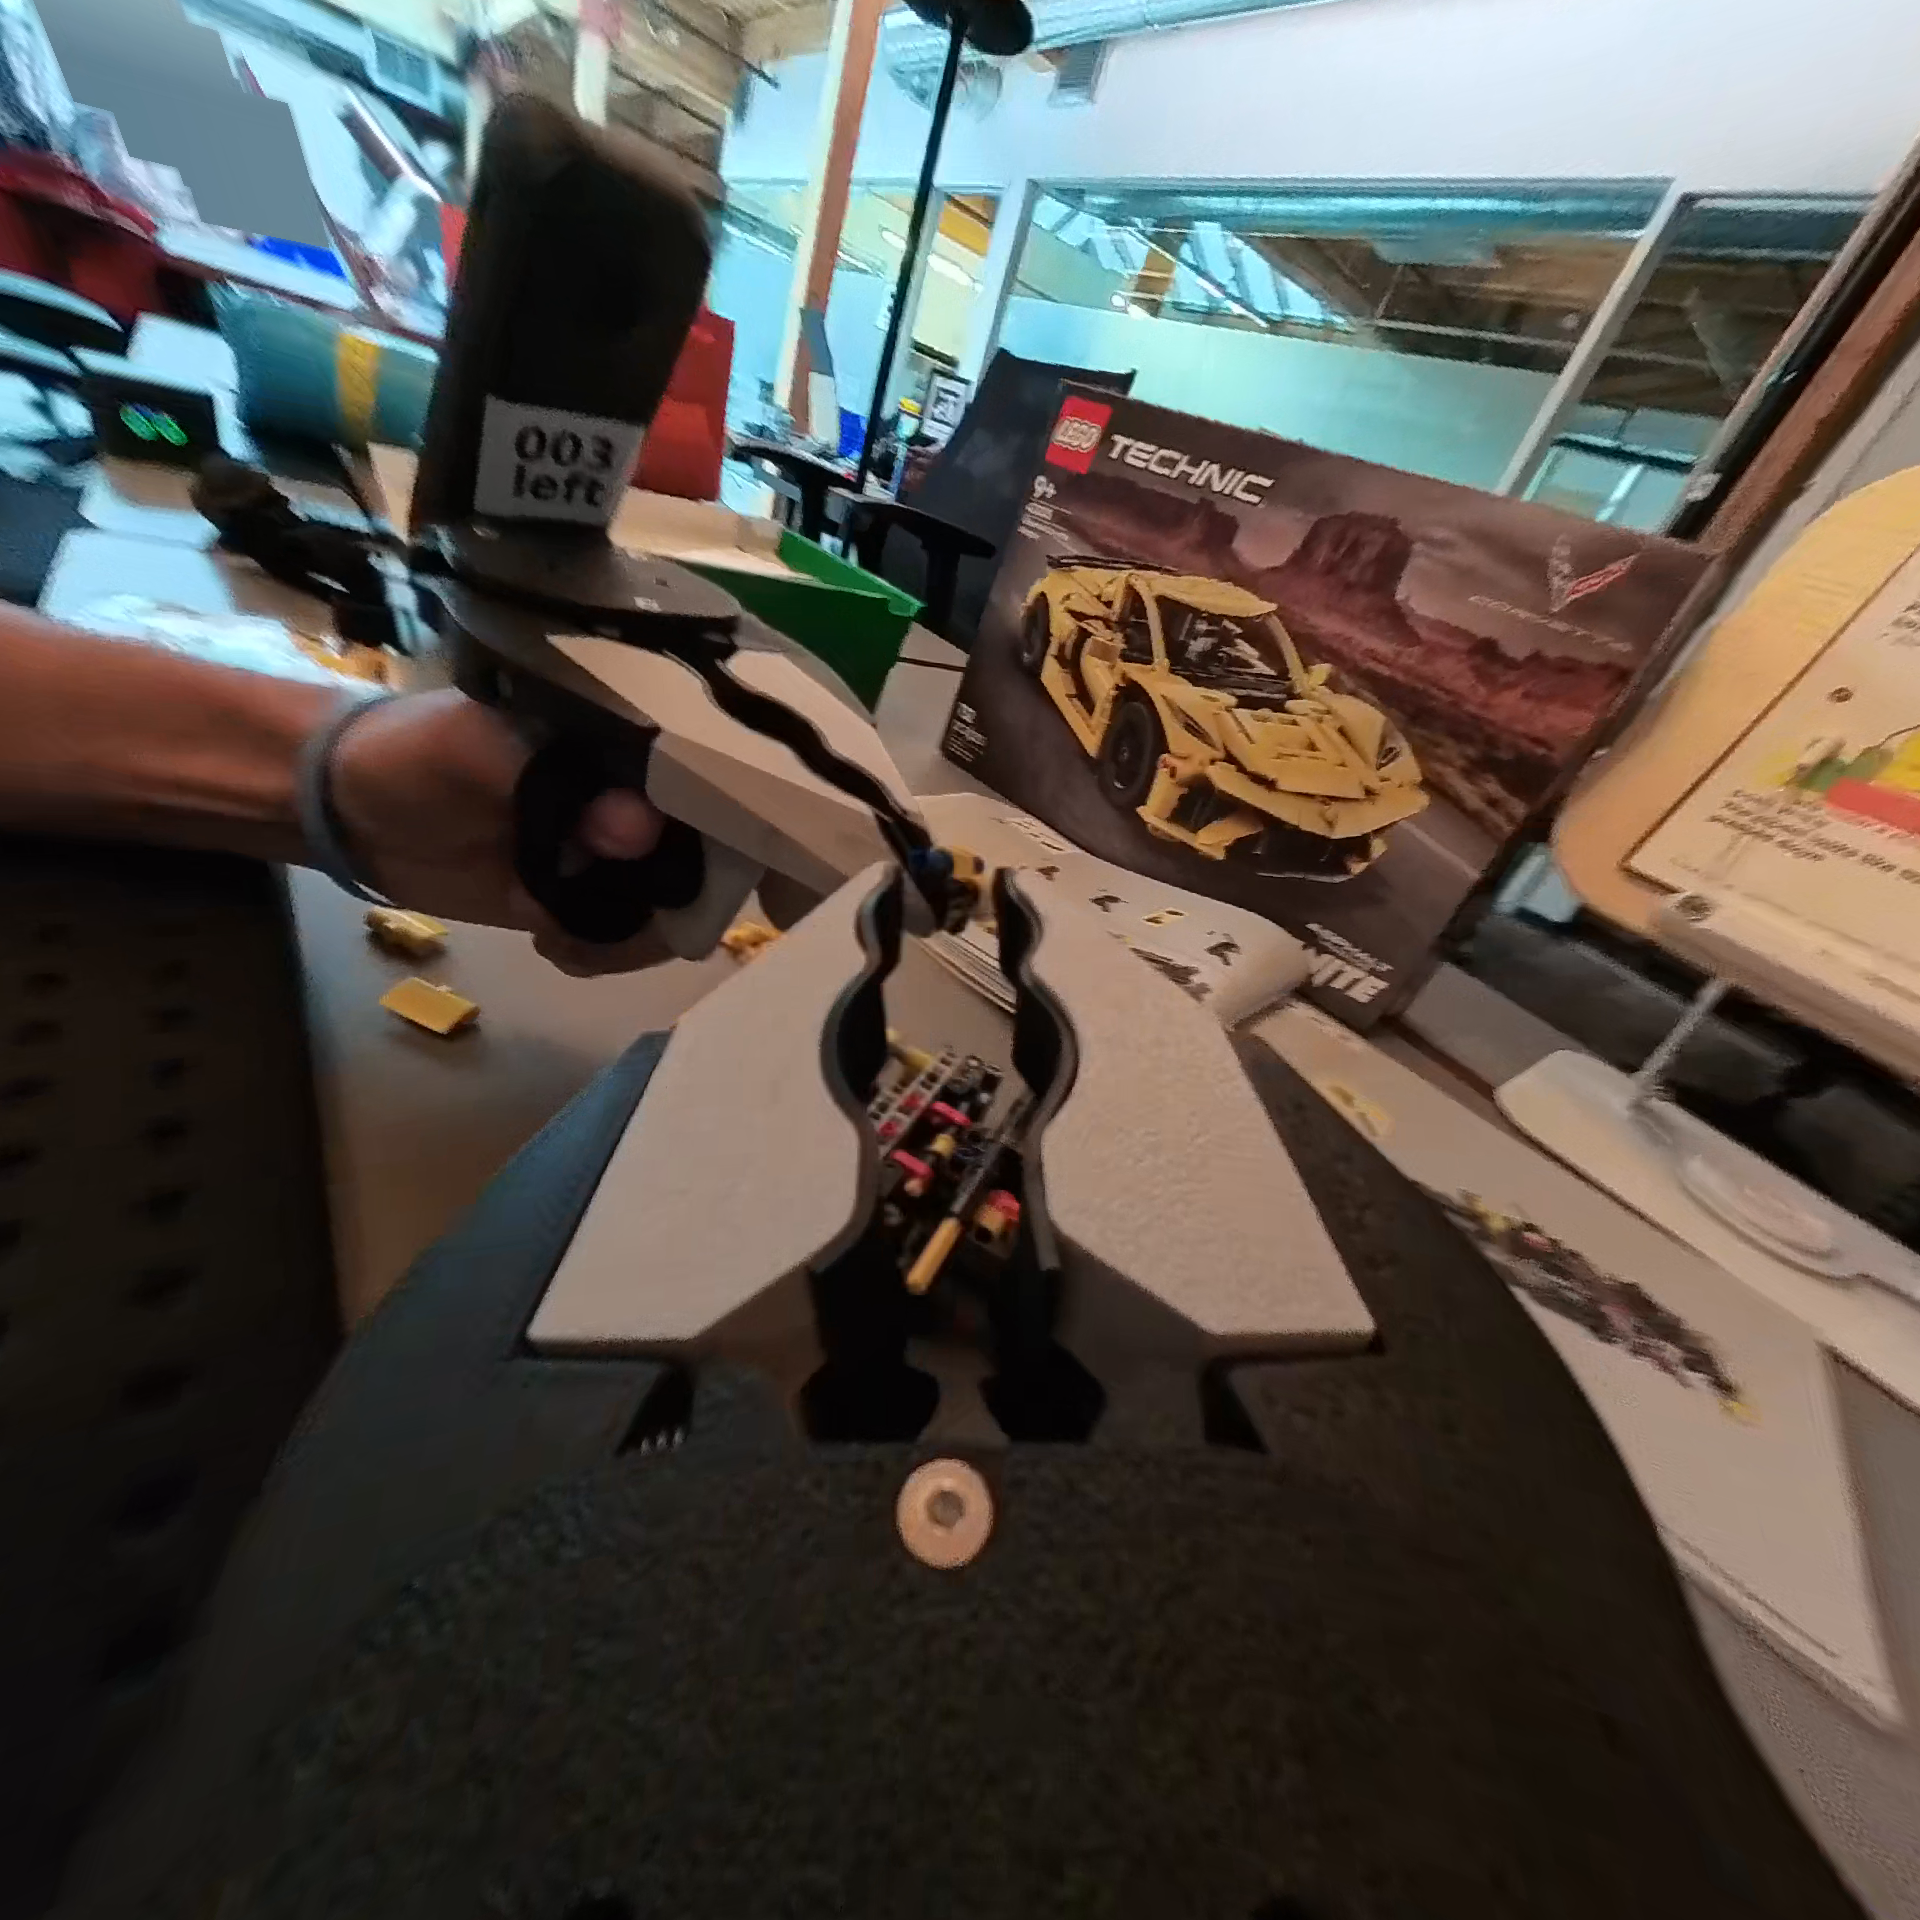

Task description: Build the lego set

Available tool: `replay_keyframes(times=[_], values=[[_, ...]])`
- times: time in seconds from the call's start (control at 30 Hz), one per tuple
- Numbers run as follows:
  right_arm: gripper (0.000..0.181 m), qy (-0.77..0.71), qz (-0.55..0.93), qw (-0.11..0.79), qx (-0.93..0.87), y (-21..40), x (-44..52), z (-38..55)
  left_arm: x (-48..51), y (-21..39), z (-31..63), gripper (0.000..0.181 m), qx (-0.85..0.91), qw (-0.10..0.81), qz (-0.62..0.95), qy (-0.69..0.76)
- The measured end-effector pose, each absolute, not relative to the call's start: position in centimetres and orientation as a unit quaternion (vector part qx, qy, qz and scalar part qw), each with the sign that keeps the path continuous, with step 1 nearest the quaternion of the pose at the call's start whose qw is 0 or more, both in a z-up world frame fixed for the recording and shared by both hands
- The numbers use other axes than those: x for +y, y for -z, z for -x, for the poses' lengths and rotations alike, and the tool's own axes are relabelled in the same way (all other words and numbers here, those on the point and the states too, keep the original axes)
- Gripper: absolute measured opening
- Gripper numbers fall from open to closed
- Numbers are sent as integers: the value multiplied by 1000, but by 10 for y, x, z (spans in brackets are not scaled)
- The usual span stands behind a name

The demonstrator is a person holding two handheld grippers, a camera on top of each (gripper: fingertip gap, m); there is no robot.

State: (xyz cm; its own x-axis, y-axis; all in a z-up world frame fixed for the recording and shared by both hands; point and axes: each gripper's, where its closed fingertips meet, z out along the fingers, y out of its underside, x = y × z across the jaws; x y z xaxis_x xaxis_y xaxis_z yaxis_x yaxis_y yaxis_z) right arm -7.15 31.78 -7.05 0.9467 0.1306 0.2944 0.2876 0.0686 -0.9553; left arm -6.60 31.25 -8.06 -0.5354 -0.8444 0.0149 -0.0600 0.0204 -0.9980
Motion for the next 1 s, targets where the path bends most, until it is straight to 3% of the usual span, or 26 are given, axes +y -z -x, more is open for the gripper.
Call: replay_keyframes(times=[0.23, 0.47, 0.7, 1.0], values=[[31, -75, 654, 742, -126, 54, 308, 77, 306, 72, 72, 8, 630, 316, 333, 626], [38, -317, 626, 699, -137, 45, 289, 97, 285, 53, 93, 8, 615, 281, 259, 690], [25, -331, 633, 684, -150, 50, 288, 103, 281, 56, 95, 8, 624, 268, 254, 689], [22, -332, 646, 668, -160, 59, 288, 104, 278, 65, 94, 8, 646, 279, 253, 665]])
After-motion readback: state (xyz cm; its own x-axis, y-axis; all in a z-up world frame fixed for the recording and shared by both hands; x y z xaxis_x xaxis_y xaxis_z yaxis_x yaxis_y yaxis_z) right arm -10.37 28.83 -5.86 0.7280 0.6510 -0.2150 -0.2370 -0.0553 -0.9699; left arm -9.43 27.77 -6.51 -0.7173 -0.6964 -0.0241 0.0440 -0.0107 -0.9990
